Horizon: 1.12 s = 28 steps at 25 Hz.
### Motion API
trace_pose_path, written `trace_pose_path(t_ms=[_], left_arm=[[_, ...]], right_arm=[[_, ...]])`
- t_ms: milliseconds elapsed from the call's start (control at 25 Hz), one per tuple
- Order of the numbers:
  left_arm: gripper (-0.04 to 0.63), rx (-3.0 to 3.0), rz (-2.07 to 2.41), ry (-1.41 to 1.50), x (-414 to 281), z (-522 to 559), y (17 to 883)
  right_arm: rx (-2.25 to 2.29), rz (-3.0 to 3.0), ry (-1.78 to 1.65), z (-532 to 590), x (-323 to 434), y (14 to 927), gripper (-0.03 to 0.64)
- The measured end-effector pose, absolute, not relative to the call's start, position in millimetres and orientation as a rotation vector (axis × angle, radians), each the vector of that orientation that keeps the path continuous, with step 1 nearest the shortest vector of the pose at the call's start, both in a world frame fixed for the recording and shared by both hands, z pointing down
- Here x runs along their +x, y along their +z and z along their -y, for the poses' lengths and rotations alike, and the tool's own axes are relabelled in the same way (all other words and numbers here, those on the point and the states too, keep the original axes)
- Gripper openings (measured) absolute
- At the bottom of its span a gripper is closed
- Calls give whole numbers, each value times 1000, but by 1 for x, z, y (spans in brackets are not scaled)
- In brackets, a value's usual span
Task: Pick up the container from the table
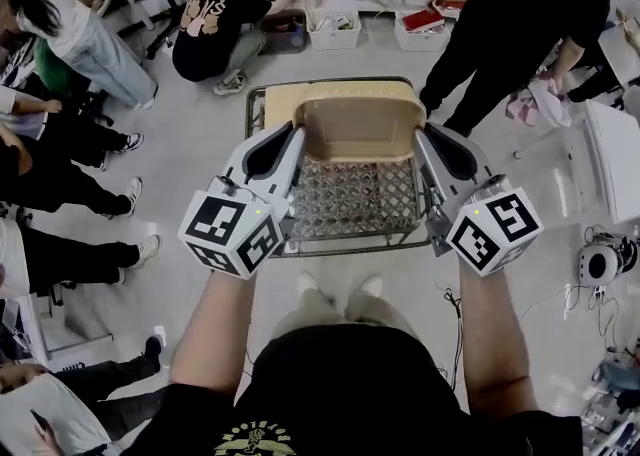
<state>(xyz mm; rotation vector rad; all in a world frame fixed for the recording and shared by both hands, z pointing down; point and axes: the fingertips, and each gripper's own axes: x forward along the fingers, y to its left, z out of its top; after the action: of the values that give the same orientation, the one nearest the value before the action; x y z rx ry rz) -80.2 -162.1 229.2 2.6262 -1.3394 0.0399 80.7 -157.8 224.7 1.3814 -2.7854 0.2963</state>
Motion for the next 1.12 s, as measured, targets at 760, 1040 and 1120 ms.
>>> trace_pose_path(t_ms=[760,1040,1120], left_arm=[[34,2640,1324,49,-72,171,230],[34,2636,1315,45,-73,178,230],[32,2634,1315,46,-75,182,230]], right_arm=[[1407,2768,293,166,88,225,31],[1410,2763,294,172,87,223,31],[1411,2758,302,177,85,224,31]])
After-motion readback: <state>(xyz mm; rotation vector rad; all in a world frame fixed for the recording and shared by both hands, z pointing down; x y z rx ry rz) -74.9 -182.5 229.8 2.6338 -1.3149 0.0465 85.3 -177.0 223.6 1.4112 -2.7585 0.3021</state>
